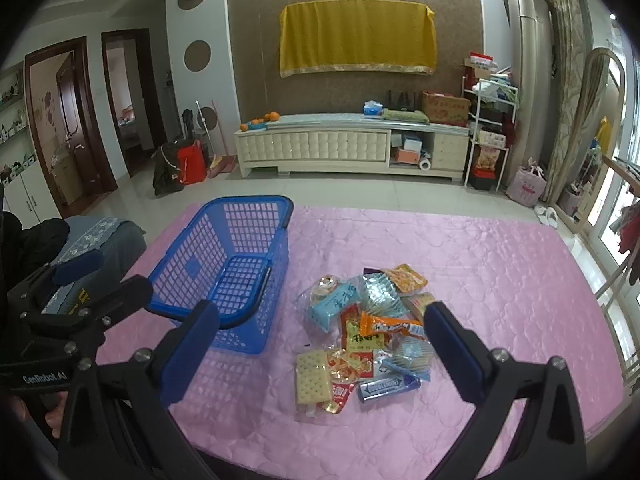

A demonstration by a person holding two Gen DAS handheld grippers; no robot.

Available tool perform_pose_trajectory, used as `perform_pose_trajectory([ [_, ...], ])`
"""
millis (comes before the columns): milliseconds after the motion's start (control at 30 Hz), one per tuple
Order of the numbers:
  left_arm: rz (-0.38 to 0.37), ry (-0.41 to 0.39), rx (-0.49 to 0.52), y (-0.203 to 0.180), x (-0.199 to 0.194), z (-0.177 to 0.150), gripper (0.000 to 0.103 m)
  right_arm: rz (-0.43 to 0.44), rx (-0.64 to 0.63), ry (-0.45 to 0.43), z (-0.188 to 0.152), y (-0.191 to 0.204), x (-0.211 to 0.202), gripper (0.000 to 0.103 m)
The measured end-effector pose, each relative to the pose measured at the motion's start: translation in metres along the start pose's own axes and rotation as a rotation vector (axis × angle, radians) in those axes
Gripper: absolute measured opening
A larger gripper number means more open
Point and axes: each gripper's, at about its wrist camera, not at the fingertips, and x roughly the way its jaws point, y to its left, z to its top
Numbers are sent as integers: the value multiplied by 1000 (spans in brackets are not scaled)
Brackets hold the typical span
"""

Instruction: Organize snacks

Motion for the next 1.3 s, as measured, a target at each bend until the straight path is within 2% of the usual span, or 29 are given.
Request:
perform_pose_trajectory([
  [1300,-19,21,-36,6,-4,0,103,8,-12,40,-2,1,3,103],
])
